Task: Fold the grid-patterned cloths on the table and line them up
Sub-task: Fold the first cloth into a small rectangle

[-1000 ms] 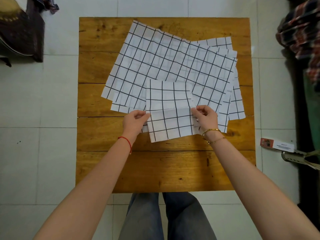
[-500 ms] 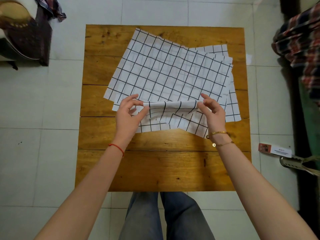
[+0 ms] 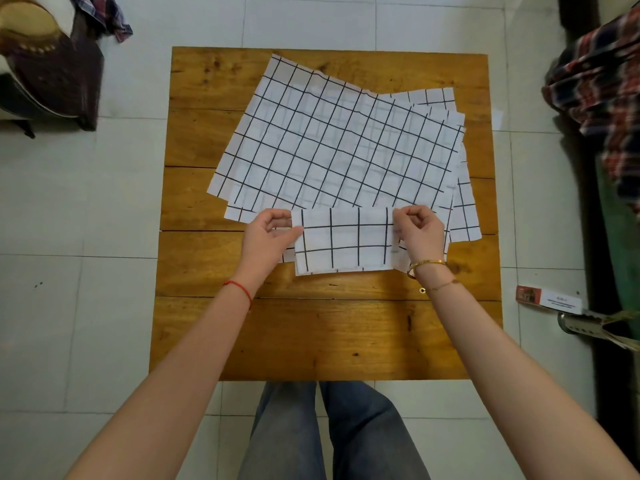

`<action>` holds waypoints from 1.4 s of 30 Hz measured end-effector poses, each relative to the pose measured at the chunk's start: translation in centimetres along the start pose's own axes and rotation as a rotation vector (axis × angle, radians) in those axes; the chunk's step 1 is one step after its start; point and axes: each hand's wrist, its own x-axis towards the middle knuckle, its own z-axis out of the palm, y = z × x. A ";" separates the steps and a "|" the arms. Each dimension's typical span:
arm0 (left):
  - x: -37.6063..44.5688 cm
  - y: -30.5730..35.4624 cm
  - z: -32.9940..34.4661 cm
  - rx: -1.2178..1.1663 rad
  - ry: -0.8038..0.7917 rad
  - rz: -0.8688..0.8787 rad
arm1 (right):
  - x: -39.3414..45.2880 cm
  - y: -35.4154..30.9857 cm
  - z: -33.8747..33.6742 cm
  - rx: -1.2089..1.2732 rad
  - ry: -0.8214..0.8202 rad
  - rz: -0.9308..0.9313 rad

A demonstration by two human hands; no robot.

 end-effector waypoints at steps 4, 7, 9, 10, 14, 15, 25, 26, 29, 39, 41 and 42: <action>1.3 -2.2 0.7 0.118 -0.033 -0.088 | 1.0 2.4 1.3 -0.218 0.001 0.115; 1.7 -3.4 0.9 0.142 -0.030 -0.093 | 1.3 2.7 1.9 -0.329 -0.002 0.085; 1.7 -4.2 0.9 0.269 -0.009 0.010 | 1.4 2.7 2.1 -0.430 0.006 0.048; 1.5 -4.5 1.0 0.385 -0.003 0.092 | 1.3 2.5 2.3 -0.499 0.010 0.020; 1.2 -5.1 1.4 0.732 -0.061 0.349 | 0.6 2.6 3.7 -1.015 0.035 -0.406; 1.3 -5.2 1.5 0.815 -0.090 0.381 | 0.3 2.7 4.3 -1.087 0.000 -0.533; 2.1 -6.3 1.5 1.261 -0.185 0.448 | -1.6 3.6 9.8 -1.349 -0.564 -0.723; 2.1 -6.3 1.5 1.264 -0.183 0.450 | -1.6 3.7 9.9 -1.363 -0.563 -0.715; 2.0 -6.2 1.5 1.257 -0.178 0.435 | -1.6 4.0 9.3 -1.400 -0.539 -0.725; 2.3 -6.6 1.0 1.286 -0.191 0.436 | -0.3 5.8 0.6 -1.446 -0.303 -0.519; 2.2 -6.8 1.1 1.303 -0.192 0.442 | -0.3 5.9 -0.2 -1.436 -0.279 -0.495; 2.2 -6.9 1.1 1.316 -0.188 0.451 | -0.3 5.9 -0.2 -1.426 -0.267 -0.500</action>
